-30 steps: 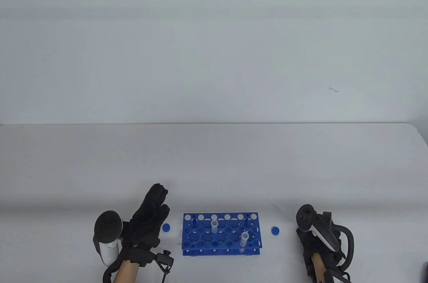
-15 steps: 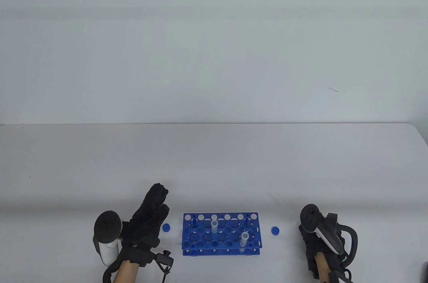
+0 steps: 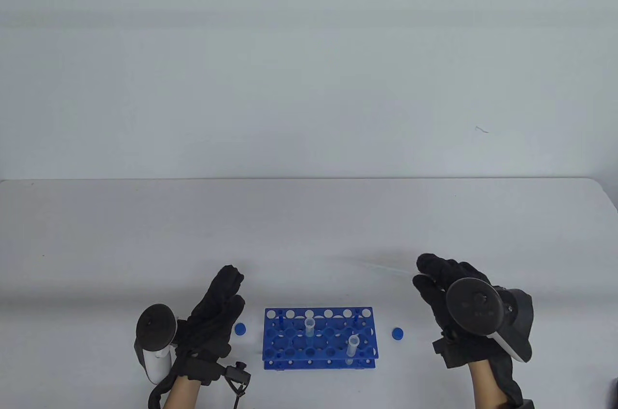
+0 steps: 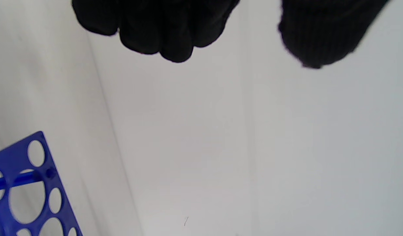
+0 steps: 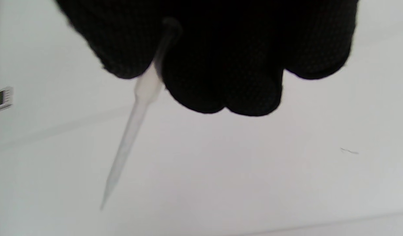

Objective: Press a plastic transfer pipette bulb to move liquid between test tubes

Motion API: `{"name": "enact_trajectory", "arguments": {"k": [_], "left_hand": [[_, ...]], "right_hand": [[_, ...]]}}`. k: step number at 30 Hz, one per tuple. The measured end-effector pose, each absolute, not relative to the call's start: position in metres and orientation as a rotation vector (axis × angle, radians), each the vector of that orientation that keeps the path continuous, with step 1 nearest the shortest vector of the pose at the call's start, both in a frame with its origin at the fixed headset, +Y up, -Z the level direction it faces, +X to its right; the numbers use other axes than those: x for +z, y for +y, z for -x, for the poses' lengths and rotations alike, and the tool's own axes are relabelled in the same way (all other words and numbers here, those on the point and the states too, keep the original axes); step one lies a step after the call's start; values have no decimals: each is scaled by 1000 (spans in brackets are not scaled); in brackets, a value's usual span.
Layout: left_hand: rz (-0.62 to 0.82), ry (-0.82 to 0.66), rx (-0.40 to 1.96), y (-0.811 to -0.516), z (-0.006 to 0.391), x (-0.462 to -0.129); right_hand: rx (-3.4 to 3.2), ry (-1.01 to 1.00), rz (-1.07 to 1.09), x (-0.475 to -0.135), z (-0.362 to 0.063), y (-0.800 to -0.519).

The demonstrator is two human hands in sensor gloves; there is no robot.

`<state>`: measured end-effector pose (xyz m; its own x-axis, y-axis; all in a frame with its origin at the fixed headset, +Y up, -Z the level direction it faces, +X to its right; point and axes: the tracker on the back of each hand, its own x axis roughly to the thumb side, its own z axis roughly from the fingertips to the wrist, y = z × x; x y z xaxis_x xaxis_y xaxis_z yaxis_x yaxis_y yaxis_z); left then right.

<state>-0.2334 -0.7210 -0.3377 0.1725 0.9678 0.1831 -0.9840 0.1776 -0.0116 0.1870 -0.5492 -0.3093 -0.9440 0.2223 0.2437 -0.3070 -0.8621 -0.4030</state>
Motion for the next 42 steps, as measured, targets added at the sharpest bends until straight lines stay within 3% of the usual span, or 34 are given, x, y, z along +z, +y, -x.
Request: {"name": "enact_trajectory", "arguments": {"k": [5, 7, 13, 21, 42], "left_hand": [[-118, -157, 1383, -721, 233, -338], [-118, -154, 1383, -722, 233, -338], [-112, -156, 1382, -722, 233, -338], [-104, -155, 1379, -722, 232, -340], [-103, -153, 1385, -722, 232, -340]], "right_hand": [[2901, -535, -455, -304, -130, -523], [2968, -464, -538, -305, -108, -528], [3115, -519, -697, -308, -62, -549], [3195, -715, -843, -305, -38, -563], [3305, -569, -1058, -325, 0, -627]]}}
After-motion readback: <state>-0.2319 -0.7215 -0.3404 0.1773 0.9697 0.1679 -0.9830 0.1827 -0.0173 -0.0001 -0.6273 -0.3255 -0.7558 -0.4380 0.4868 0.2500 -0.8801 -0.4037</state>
